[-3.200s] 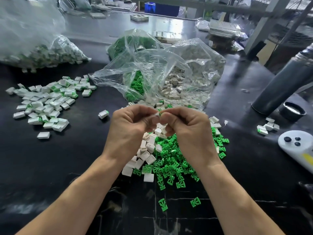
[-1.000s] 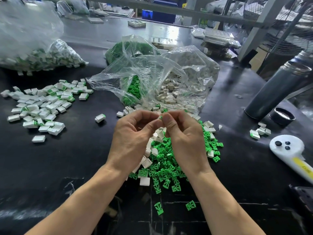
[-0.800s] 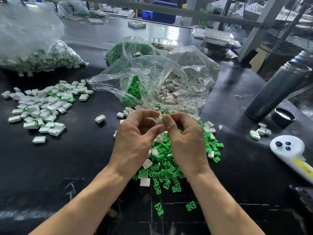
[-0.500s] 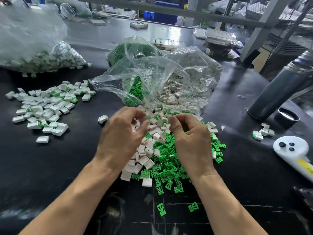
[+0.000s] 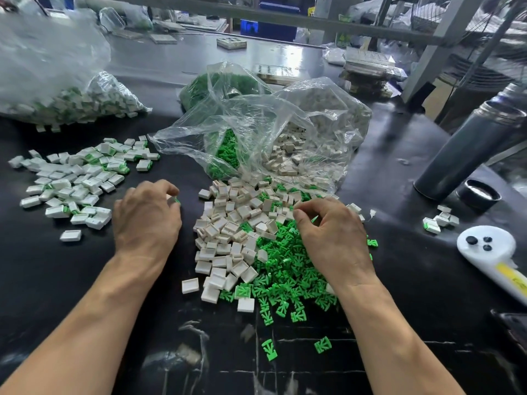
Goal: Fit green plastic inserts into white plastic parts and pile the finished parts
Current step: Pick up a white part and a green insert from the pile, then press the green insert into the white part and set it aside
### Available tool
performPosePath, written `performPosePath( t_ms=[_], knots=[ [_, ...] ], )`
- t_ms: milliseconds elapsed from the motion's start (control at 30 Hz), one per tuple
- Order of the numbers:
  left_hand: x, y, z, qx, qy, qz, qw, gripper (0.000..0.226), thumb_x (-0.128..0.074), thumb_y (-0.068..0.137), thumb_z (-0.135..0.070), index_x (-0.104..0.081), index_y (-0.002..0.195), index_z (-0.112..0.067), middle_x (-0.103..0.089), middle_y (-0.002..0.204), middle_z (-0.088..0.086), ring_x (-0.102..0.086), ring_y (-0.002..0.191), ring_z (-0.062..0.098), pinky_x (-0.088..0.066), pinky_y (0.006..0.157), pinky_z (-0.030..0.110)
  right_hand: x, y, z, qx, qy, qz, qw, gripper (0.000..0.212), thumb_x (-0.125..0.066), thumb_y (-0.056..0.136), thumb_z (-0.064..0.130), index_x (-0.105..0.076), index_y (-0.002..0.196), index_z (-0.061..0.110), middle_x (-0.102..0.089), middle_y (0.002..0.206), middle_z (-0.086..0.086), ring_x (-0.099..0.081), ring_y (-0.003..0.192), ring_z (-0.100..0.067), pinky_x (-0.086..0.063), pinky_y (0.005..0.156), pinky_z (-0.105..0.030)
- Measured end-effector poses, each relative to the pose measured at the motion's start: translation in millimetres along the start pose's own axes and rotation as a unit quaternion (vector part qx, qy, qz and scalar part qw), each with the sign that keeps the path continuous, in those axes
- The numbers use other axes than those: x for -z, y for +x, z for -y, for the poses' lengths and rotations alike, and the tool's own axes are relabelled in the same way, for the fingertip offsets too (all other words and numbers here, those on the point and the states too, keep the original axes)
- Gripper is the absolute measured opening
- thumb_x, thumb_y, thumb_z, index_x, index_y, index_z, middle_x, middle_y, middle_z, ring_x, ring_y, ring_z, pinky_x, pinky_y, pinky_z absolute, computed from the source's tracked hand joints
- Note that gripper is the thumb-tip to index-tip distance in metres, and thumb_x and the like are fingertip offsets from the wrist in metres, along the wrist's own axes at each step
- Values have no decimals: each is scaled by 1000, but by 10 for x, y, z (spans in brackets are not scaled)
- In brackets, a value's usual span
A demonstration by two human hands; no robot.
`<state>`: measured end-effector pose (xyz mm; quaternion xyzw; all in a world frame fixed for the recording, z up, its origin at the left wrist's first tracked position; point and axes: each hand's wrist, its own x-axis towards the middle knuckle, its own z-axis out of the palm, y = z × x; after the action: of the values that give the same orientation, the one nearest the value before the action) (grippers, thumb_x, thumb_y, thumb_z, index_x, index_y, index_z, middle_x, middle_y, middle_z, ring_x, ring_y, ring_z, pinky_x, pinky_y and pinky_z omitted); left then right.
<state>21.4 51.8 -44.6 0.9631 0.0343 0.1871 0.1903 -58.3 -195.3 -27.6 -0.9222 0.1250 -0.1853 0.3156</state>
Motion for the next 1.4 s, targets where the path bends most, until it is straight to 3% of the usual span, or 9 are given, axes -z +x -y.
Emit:
performPosePath(
  t_ms=[233,300,433,533,700,833,967,1200,1400],
  knots=[
    [88,-67,-139,-34,-33,2,999,19,-75,91,-18,-73,110,-15,-66,113,12,-59,109,35,-47,93,49,80,33,-27,-8,-34,46,998,10,-71,95,38,-77,103,35,-67,104,11,-58,103,-17,-48,97,-36],
    [132,-107,-211,-24,-94,54,994,12,-72,93,-32,-72,99,-21,-66,99,1,-63,95,25,-54,85,43,112,48,-41,-14,-40,65,997,14,-72,94,44,-76,105,36,-65,105,12,-57,104,-16,-45,98,-35],
    [179,-180,-296,4,-81,183,980,31,-63,91,-62,-66,96,-31,-67,91,-12,-63,87,12,-55,84,39,171,47,-61,-19,-43,137,989,32,-74,85,58,-72,115,45,-56,108,19,-50,110,-11,-41,103,-36],
    [146,-220,-356,0,-111,188,976,27,-68,92,-54,-66,104,-31,-68,97,-10,-65,91,13,-55,84,37,152,36,-46,-12,-56,158,986,35,-76,83,57,-70,117,48,-52,107,20,-45,113,-9,-36,102,-34],
    [84,-224,-366,3,-180,168,969,14,-76,92,-34,-71,103,-28,-68,92,-15,-59,83,-4,-39,64,12,104,23,-40,19,-61,131,989,17,-75,89,46,-74,106,43,-56,99,20,-49,110,-12,-43,105,-40],
    [71,-221,-347,-2,-198,139,970,7,-76,92,-30,-72,98,-30,-67,88,-15,-59,79,-4,-37,62,11,58,19,-38,37,-41,100,993,7,-75,92,39,-77,99,38,-59,94,18,-53,100,-11,-46,99,-38],
    [89,-245,-348,-36,-241,90,966,5,-75,93,-30,-72,96,-28,-66,90,-12,-62,79,1,-49,65,19,33,-2,-21,34,36,49,998,7,-73,94,34,-77,100,34,-68,97,17,-62,98,-11,-50,91,-33],
    [146,-313,-494,4,-441,137,887,15,-83,81,-24,-76,94,-23,-76,82,-1,-70,72,17,-59,63,22,-21,-33,1,13,230,14,973,16,-71,97,20,-79,103,32,-75,88,23,-67,86,6,-45,72,-4],
    [116,-383,-641,20,-560,200,804,20,-80,82,-7,-78,101,-13,-79,91,5,-73,77,15,-59,73,21,-112,-90,80,18,316,52,947,25,-71,97,13,-75,111,33,-77,95,15,-68,85,2,-50,76,-12]
  ],
)
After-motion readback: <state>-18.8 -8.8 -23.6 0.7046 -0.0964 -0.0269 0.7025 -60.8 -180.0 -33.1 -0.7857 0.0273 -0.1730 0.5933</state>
